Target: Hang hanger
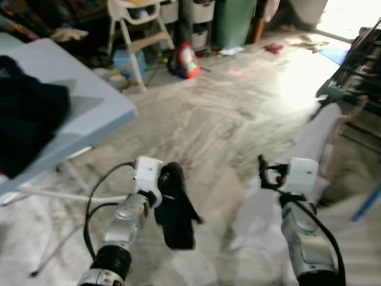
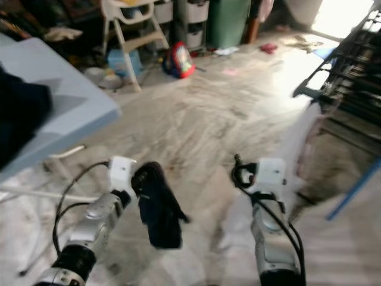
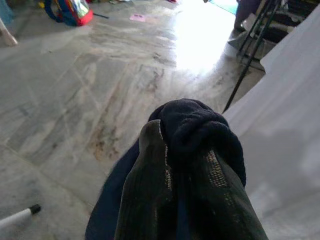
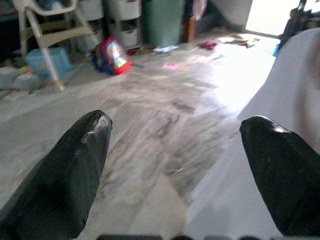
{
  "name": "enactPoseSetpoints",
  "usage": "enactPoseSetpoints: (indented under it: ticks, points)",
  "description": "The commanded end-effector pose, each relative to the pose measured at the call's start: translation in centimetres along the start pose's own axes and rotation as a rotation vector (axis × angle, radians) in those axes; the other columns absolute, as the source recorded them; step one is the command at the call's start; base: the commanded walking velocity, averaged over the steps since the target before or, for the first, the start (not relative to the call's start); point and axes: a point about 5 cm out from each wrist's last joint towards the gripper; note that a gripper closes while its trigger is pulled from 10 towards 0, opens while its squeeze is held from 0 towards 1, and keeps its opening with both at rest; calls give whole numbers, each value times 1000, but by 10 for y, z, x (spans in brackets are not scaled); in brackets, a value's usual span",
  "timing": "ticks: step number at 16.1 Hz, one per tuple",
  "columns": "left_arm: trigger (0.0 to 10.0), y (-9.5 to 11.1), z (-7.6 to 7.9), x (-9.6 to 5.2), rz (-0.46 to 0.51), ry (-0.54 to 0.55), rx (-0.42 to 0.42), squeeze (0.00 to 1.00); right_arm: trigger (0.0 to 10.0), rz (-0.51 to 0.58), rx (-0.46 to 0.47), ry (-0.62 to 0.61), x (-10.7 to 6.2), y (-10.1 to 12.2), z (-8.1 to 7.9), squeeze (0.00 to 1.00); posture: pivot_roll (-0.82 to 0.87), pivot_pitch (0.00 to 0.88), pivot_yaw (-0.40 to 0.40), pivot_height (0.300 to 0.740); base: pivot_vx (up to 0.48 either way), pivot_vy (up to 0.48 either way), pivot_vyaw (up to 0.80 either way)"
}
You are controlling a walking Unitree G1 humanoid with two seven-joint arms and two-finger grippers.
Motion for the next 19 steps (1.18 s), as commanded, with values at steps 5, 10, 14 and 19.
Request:
enactPoseSetpoints:
  ticks: [5,10,14,19]
  points:
    - [10000,-14,-6,-3,-65,1,11,0,10000,-17,32,-53,-9,-12,-1,0,72,92,64,740,0,0,0]
    - [10000,-10,-15,-2,-58,29,-15,0,10000,-20,5,-61,-9,-11,7,0,74,122,53,740,0,250,0]
    - [10000,-12,-16,-2,-56,52,-33,0,10000,-1,-5,-39,-1,-3,3,0,71,136,39,740,0,373,0]
    - [10000,-12,-13,0,-59,49,-37,0,10000,1,-18,-26,-2,-1,4,0,48,142,35,740,0,394,0]
Point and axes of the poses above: a point about 5 cm out from each wrist's last joint towards the gripper, its own x axis pointing out of the wrist towards the gripper, its own y axis along the axis of the wrist's last joint, z = x × y, and after that the axes turned 9 degrees about x, right-handed
